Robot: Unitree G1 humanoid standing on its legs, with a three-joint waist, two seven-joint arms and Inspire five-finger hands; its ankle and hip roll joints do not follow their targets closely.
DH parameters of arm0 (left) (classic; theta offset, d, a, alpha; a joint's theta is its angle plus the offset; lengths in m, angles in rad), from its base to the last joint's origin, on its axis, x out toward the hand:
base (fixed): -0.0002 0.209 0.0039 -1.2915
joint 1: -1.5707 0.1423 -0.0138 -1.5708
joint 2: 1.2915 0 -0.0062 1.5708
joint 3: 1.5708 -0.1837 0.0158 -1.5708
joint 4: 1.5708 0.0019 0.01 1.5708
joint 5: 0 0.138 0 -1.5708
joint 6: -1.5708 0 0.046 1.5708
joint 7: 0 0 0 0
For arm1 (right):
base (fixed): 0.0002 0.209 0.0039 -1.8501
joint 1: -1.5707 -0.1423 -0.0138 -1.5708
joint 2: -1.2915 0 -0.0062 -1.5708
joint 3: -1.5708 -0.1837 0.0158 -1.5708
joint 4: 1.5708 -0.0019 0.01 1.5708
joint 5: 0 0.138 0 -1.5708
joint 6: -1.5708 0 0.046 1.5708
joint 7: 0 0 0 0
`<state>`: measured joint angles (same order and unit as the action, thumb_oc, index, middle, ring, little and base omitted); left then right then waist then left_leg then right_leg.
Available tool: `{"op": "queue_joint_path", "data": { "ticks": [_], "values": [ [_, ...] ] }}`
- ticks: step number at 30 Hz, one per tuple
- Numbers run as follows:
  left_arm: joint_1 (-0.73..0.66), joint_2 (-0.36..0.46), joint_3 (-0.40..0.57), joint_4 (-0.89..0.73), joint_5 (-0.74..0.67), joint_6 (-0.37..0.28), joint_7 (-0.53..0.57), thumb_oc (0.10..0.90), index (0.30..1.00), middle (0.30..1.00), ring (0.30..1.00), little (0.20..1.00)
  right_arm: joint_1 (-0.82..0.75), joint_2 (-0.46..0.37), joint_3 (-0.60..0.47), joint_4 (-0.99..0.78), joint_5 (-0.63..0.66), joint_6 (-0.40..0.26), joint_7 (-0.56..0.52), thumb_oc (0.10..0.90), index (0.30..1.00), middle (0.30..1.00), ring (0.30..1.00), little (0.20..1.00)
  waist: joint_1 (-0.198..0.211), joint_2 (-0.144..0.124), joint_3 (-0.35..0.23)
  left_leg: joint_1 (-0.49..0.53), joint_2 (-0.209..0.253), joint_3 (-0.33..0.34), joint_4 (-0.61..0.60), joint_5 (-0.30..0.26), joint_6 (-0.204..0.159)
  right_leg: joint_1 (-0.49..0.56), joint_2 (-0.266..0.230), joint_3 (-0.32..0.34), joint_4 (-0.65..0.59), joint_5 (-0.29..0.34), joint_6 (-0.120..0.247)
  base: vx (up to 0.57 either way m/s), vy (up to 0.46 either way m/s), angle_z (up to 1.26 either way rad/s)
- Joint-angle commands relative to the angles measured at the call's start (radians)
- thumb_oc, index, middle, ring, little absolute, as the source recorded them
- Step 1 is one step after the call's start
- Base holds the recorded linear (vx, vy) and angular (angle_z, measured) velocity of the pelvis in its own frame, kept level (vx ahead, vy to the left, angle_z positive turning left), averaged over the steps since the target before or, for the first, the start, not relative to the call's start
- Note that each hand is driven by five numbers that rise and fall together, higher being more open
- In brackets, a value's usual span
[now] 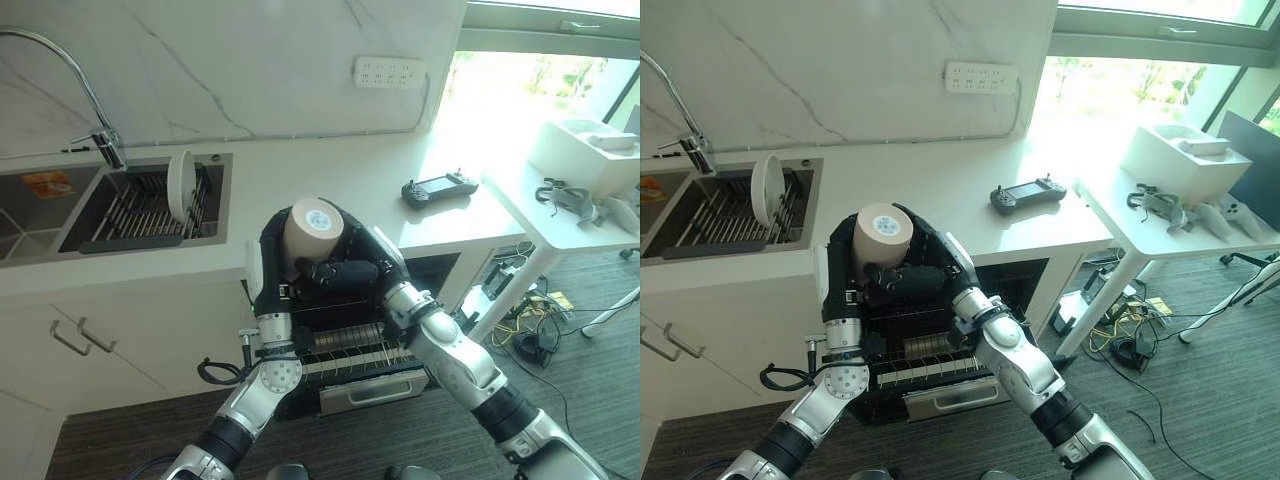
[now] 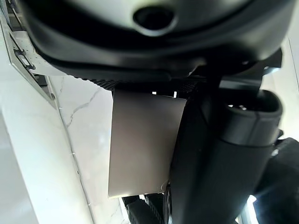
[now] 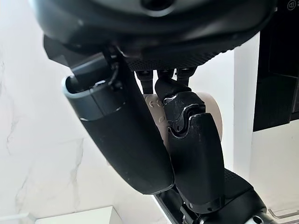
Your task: Place the dishes in the dishwasher.
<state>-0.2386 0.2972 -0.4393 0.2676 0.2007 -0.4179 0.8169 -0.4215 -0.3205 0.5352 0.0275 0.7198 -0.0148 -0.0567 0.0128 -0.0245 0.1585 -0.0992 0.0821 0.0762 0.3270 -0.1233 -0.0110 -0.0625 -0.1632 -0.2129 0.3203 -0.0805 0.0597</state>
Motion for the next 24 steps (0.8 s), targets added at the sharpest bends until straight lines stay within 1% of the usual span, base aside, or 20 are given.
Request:
{"op": "queue_joint_path", "data": {
  "ticks": [1, 4, 8, 9, 14, 17, 24],
  "values": [
    [-0.184, -0.016, -0.1, -0.033, 0.023, -0.124, -0.035, 0.4, 0.3, 0.3, 0.3, 0.3, -0.213, 0.088, -0.002, -0.009, 0.056, -0.077, 0.04, 0.8, 0.9, 0.9, 0.9, 0.9, 0.021, -0.011, -0.012, 0.088, 0.017, 0.01, -0.027, -0.138, 0.001, 0.061, 0.001, 0.07, -0.02, -0.14, 0.036, 0.0, 0.0, 0.0],
    [-0.187, -0.026, -0.121, -0.015, 0.015, -0.13, -0.028, 0.4, 0.3, 0.3, 0.3, 0.3, -0.225, 0.108, 0.004, 0.003, 0.087, -0.087, 0.028, 0.8, 0.9, 0.9, 0.9, 0.9, 0.024, -0.013, -0.006, 0.09, 0.016, 0.007, -0.027, -0.139, 0.001, 0.063, 0.001, 0.069, -0.02, -0.14, 0.036, 0.01, -0.012, 0.05],
    [-0.189, -0.033, -0.124, -0.008, 0.014, -0.102, 0.018, 0.4, 0.3, 0.3, 0.3, 0.3, -0.233, 0.118, 0.003, 0.003, 0.11, -0.078, 0.022, 0.8, 0.9, 0.9, 0.9, 0.9, 0.025, -0.015, -0.006, 0.092, 0.017, 0.008, -0.027, -0.139, 0.001, 0.064, 0.0, 0.069, -0.02, -0.139, 0.036, 0.0, 0.0, 0.0],
    [-0.185, -0.038, -0.123, -0.006, 0.02, -0.107, 0.016, 0.4, 0.3, 0.3, 0.3, 0.3, -0.234, 0.121, 0.004, 0.002, 0.113, -0.075, 0.013, 0.8, 0.9, 0.9, 0.9, 0.9, 0.027, -0.017, -0.005, 0.091, 0.017, 0.006, -0.027, -0.139, 0.001, 0.064, 0.0, 0.068, -0.02, -0.139, 0.036, 0.0, 0.0, 0.0],
    [-0.164, -0.045, -0.148, -0.018, 0.014, -0.129, -0.049, 0.4, 0.3, 0.3, 0.3, 0.3, -0.226, 0.124, -0.001, 0.002, 0.159, -0.084, 0.018, 0.8, 0.9, 0.9, 0.9, 0.9, 0.029, -0.02, -0.001, 0.09, 0.021, 0.007, -0.027, -0.138, 0.001, 0.065, -0.001, 0.06, -0.02, -0.139, 0.035, -0.01, -0.009, 0.02],
    [-0.163, -0.05, -0.172, -0.021, 0.003, -0.134, -0.061, 0.4, 0.3, 0.3, 0.3, 0.3, -0.222, 0.127, -0.002, -0.001, 0.16, -0.092, 0.011, 0.8, 0.9, 0.9, 0.9, 0.9, 0.028, -0.021, 0.002, 0.089, 0.024, 0.011, -0.027, -0.136, 0.0, 0.066, -0.003, 0.055, -0.02, -0.139, 0.035, -0.01, -0.009, 0.05],
    [-0.159, -0.056, -0.213, -0.051, -0.007, -0.118, -0.111, 0.4, 0.3, 0.3, 0.3, 0.3, -0.229, 0.134, -0.002, 0.003, 0.169, -0.097, -0.001, 0.8, 0.9, 0.9, 0.9, 0.9, 0.029, -0.022, 0.007, 0.088, 0.024, 0.01, -0.027, -0.136, 0.0, 0.067, -0.002, 0.052, -0.02, -0.14, 0.033, 0.0, -0.008, 0.08]
  ]
}}
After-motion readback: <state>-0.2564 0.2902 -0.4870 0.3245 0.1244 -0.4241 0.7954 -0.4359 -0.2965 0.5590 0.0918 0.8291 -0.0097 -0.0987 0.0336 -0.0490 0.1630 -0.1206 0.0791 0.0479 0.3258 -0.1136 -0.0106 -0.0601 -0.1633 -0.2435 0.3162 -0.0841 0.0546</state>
